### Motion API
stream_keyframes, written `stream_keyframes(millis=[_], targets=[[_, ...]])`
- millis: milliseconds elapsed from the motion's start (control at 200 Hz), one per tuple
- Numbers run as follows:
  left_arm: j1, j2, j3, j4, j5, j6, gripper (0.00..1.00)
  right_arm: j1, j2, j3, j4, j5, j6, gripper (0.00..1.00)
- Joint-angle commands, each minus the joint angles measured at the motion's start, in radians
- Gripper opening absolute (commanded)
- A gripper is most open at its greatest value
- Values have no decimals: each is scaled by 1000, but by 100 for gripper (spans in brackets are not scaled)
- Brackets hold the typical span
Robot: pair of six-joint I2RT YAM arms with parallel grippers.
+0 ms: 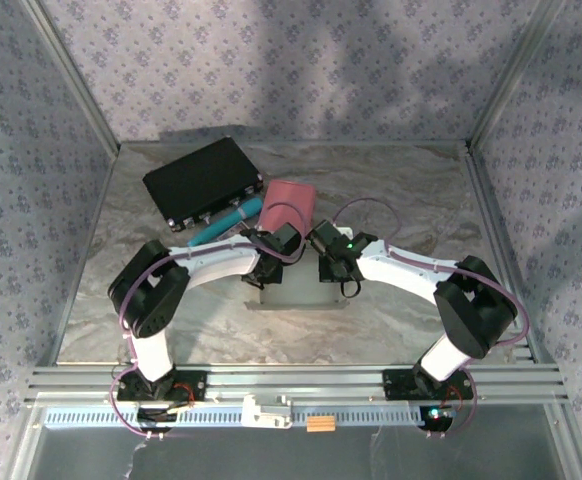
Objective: Fold the paper box
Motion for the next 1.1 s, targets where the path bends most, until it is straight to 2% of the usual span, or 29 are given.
stream_keyframes(millis=[0, 235, 320, 400, 535, 780, 934, 974, 1094], targets=[[0, 13, -19, -80, 0, -6, 1, 12, -18, 11, -2, 55, 24, 0], [-15, 59, 71, -217, -130, -74, 0, 22, -20, 5, 4, 48, 38, 0], [-33, 97, 135, -300, -200, -138, 0, 22, -11, 7, 4, 30, 54, 0], [-34, 152, 228, -390, -201, -200, 0, 26, -10, 5, 4, 29, 65, 0], [-47, 212, 309, -445, -212, -220, 0, 23, -8, 2, 4, 14, 92, 0], [-48, 267, 318, -427, -177, -209, 0, 7, -8, -10, 22, -18, 119, 0], [-51, 274, 356, -392, -147, -142, 0, 0, -11, -10, 11, -26, 114, 0], [-51, 254, 356, -372, -133, -118, 15, -2, -12, -10, 3, -27, 116, 0], [-53, 155, 337, -306, -108, -64, 41, -8, -16, -15, -5, -37, 122, 0]])
